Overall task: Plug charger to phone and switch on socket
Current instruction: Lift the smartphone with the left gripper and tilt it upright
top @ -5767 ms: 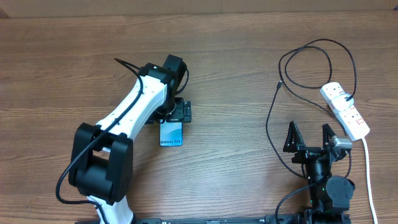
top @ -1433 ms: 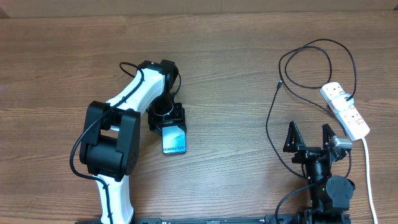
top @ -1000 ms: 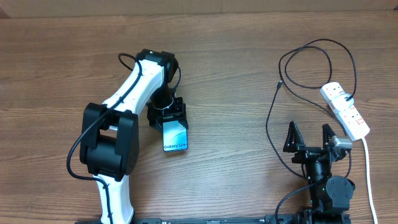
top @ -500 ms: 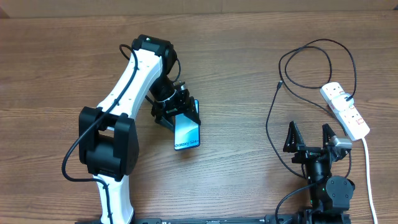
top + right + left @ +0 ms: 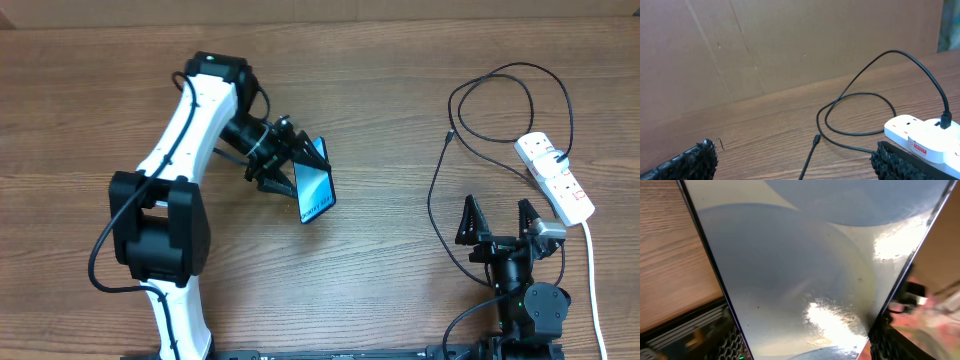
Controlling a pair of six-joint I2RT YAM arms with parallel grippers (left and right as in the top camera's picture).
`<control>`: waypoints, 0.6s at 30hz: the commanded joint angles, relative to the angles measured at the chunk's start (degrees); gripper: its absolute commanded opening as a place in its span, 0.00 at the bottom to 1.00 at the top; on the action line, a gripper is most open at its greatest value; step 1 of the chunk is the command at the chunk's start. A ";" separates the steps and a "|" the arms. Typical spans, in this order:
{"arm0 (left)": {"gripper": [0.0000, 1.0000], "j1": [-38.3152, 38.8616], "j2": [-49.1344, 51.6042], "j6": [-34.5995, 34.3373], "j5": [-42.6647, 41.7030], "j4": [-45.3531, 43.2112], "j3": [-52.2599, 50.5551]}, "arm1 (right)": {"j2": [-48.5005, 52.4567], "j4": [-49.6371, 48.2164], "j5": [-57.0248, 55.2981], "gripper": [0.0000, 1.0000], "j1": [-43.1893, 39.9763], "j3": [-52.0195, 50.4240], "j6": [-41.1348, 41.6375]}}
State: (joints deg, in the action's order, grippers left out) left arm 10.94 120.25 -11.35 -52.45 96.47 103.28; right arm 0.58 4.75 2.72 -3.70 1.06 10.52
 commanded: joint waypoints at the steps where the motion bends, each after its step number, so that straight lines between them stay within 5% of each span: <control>1: 0.39 -2.01 0.28 1.55 -7.58 0.35 1.57 | -0.42 -0.13 -0.28 1.00 -0.22 -0.61 -0.07; 18: 0.41 -10.29 0.28 7.98 -9.14 -2.19 1.57 | -0.42 -0.13 -0.28 1.00 -0.22 -0.61 -0.07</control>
State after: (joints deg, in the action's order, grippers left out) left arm 0.78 120.25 -7.81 -57.28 94.00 103.28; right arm 0.58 4.78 2.72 -3.73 1.06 10.50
